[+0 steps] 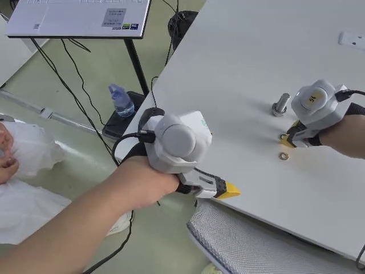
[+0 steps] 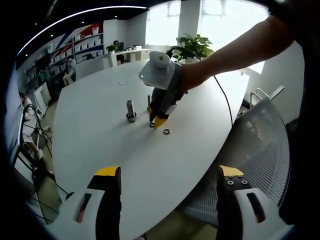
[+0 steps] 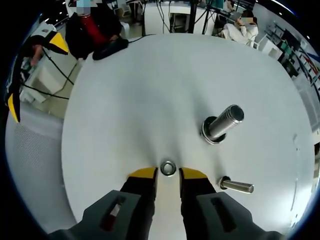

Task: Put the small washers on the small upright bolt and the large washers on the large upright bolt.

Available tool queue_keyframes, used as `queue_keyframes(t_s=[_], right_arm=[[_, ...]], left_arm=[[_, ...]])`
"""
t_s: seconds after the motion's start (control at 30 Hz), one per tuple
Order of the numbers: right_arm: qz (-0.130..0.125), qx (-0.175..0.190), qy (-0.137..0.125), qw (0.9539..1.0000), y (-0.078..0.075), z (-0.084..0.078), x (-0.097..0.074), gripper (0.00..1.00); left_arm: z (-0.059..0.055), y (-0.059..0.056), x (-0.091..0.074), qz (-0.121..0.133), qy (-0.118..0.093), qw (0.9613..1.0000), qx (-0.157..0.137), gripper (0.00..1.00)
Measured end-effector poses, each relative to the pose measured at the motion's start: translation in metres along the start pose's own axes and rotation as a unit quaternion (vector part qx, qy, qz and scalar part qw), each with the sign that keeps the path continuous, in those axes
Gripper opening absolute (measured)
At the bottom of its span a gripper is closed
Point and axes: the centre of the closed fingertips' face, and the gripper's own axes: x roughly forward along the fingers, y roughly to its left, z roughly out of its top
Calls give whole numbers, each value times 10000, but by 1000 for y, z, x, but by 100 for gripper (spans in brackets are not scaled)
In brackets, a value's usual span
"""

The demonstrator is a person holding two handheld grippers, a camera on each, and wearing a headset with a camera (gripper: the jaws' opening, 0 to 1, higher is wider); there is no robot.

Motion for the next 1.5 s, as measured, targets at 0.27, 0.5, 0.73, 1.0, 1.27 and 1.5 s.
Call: queue_keyframes(t_s=[0.27, 0.5, 0.73, 1.0, 1.27, 1.5], right_arm=[[-45, -21, 42, 10000, -1, 1, 2, 15], [-109, -117, 171, 9997, 0, 1, 2, 14], [-178, -86, 191, 9996, 0, 0, 2, 14], [-157, 69, 90, 9998, -1, 0, 1, 13], [-99, 150, 31, 9998, 1, -3, -3, 13], [-81, 260, -48, 9996, 0, -6, -16, 13]], left_arm=[[-5, 1, -2, 11, 33, 10000, -19, 77], [-6, 0, -1, -6, 41, 10000, -21, 76], [-6, -1, -1, -13, 45, 10000, -11, 75], [-6, 0, -3, -2, 64, 10000, 1, 75], [-5, 0, -2, 4, 71, 10000, 26, 74], [-2, -1, 1, -15, 49, 10000, 58, 74]])
